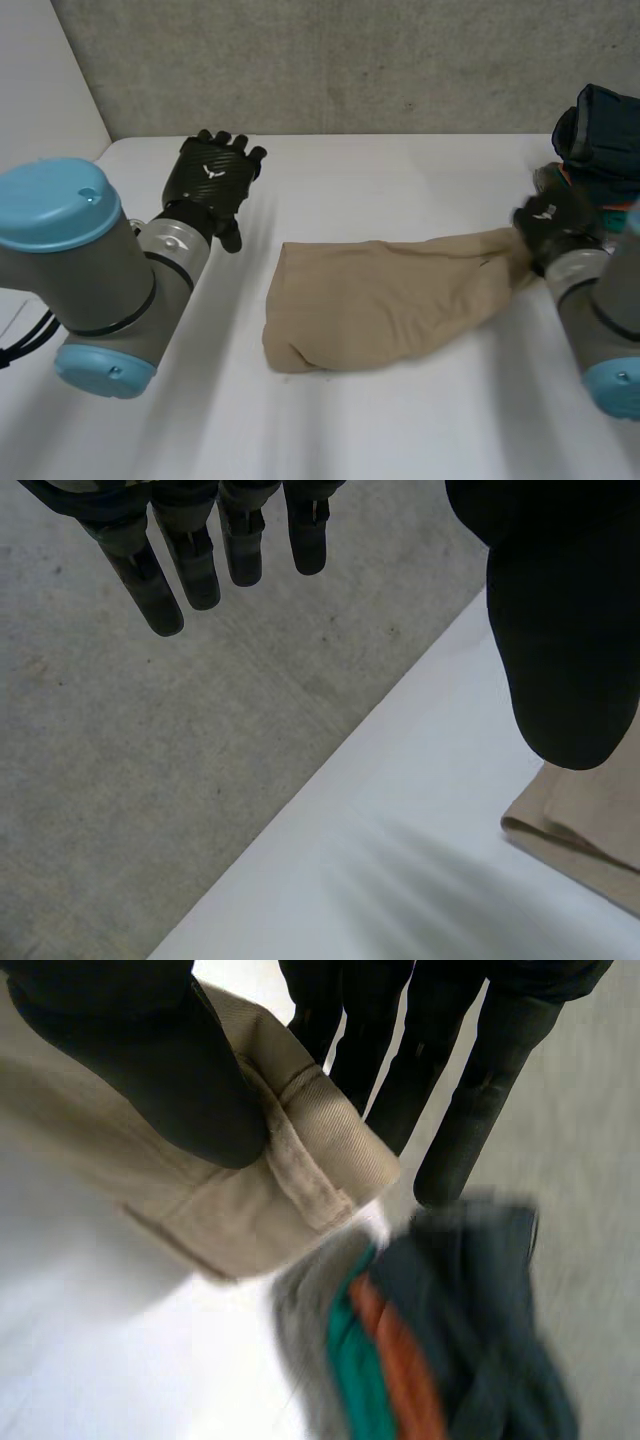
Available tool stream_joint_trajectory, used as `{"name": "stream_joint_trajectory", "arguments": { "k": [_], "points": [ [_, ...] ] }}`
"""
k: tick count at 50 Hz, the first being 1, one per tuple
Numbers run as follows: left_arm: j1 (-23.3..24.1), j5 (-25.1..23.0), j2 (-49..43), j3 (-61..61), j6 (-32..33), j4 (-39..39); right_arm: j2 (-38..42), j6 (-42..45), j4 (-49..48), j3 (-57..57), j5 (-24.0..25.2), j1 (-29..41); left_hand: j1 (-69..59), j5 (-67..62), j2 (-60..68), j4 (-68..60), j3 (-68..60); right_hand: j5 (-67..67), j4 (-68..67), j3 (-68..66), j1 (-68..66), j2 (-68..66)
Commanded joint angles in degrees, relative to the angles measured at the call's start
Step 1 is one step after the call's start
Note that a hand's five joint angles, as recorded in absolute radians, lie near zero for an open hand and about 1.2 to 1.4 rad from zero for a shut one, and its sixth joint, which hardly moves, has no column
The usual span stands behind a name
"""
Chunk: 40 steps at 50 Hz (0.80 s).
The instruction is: Fold the laundry.
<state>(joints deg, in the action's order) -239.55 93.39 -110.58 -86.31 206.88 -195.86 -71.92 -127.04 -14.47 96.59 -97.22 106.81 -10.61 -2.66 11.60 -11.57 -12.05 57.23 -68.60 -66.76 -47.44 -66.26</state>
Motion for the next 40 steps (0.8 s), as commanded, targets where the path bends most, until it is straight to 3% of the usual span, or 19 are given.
{"name": "stream_joint_trajectory", "arguments": {
  "k": [1, 3, 8, 9, 10, 11, 14, 17, 18, 20, 21, 26, 31, 35, 40],
  "points": [
    [-0.48, -0.05, 2.65, -2.72, -1.75, 0.04, 7.39, 3.28, -9.60, -7.11, 7.74, 21.67, 0.61, 2.66, -1.60, 1.57, 2.05, 12.77, -11.40, -13.24, -32.56, -13.74],
    [-0.66, -0.05, 3.00, -3.16, -1.75, -0.04, 10.29, 4.77, -11.36, -7.82, 13.25, 25.88, 0.61, 2.66, -1.60, 1.57, 2.05, 12.77, -11.40, -13.24, -32.56, -13.74],
    [-1.27, 0.04, 3.62, -4.65, -1.75, -0.04, 17.68, 9.96, -10.14, -8.00, 21.72, 30.47, 0.61, 2.66, -1.60, 1.57, 2.05, 12.77, -11.40, -13.24, -32.56, -13.74],
    [-1.27, 0.04, 3.71, -4.74, -1.75, -0.04, 18.56, 10.84, -9.62, -8.08, 22.25, 30.91, 0.61, 2.66, -1.60, 1.57, 2.05, 4.33, -2.96, -4.81, -24.13, -5.30],
    [-1.27, 0.04, 3.62, -4.74, -1.75, -0.04, 19.35, 11.80, -8.74, -8.26, 22.69, 31.18, 0.61, 2.66, -1.60, 1.57, 2.05, -26.72, 28.10, 26.25, 6.93, 25.76],
    [-1.27, 0.13, 3.71, -4.74, -1.83, -0.04, 19.10, 11.81, -8.73, -8.09, 23.04, 31.01, 0.61, 2.66, -1.60, 1.57, 2.05, -40.02, 41.40, 39.55, 20.23, 39.06],
    [-1.27, 0.22, 3.71, -4.05, -1.92, -0.04, 17.09, 9.02, -9.61, -7.65, 23.22, 30.75, 0.61, 2.66, -1.60, 1.57, 2.05, -57.23, 58.60, 56.76, 37.44, 56.26],
    [-1.36, 0.39, 3.71, -3.25, -2.01, -0.22, 12.70, 2.00, -9.96, -7.12, 22.87, 28.73, 0.61, 2.66, -1.60, 1.57, 2.05, -57.23, 58.60, 56.76, 37.44, 56.26],
    [-1.19, 0.48, 3.71, -2.20, -2.36, -0.39, 8.59, -6.99, -10.05, -6.60, 22.43, 26.28, 0.61, 2.66, -1.60, 1.57, 2.05, -57.23, 58.60, 56.76, 37.44, 56.26],
    [-1.01, 0.66, 3.62, -1.23, -3.24, -0.48, 5.66, -16.35, -9.53, -6.16, 22.34, 24.34, 0.61, 2.66, -1.60, 1.57, 2.05, -57.23, 58.60, 56.76, 37.44, 56.26],
    [-0.92, 0.74, 3.62, -0.62, -4.20, -0.48, 3.04, -26.49, -9.44, -5.63, 22.25, 22.59, 0.61, 2.66, -1.60, 1.57, 2.05, -57.23, 58.60, 56.76, 37.44, 56.26],
    [1.53, 0.83, 3.27, 2.89, -11.57, -0.13, -1.03, -50.30, -4.44, -5.80, 22.43, 16.26, 0.40, 2.45, -1.39, 1.36, 1.84, -57.23, 58.60, 56.76, 37.44, 56.26],
    [4.52, 0.39, 0.20, 6.06, -17.03, 0.74, 0.10, -51.30, 6.71, -8.78, 23.04, 8.17, 0.06, 2.11, -1.05, 1.02, 1.50, -57.23, 58.60, 56.76, 37.44, 56.26],
    [9.78, 0.74, -7.08, 10.10, -18.01, 5.12, 6.32, -48.84, 12.69, -14.21, 23.31, 7.27, -0.11, 1.94, -0.88, 0.85, 1.33, -57.23, 58.60, 56.76, 37.44, 56.26],
    [11.64, 3.20, -15.44, 13.89, -18.18, 12.42, 14.42, -45.67, 17.80, -21.00, 25.32, 7.36, -0.95, 1.10, -0.04, 0.01, 0.49, -57.23, 58.60, 56.76, 37.44, 56.26]
  ]
}}
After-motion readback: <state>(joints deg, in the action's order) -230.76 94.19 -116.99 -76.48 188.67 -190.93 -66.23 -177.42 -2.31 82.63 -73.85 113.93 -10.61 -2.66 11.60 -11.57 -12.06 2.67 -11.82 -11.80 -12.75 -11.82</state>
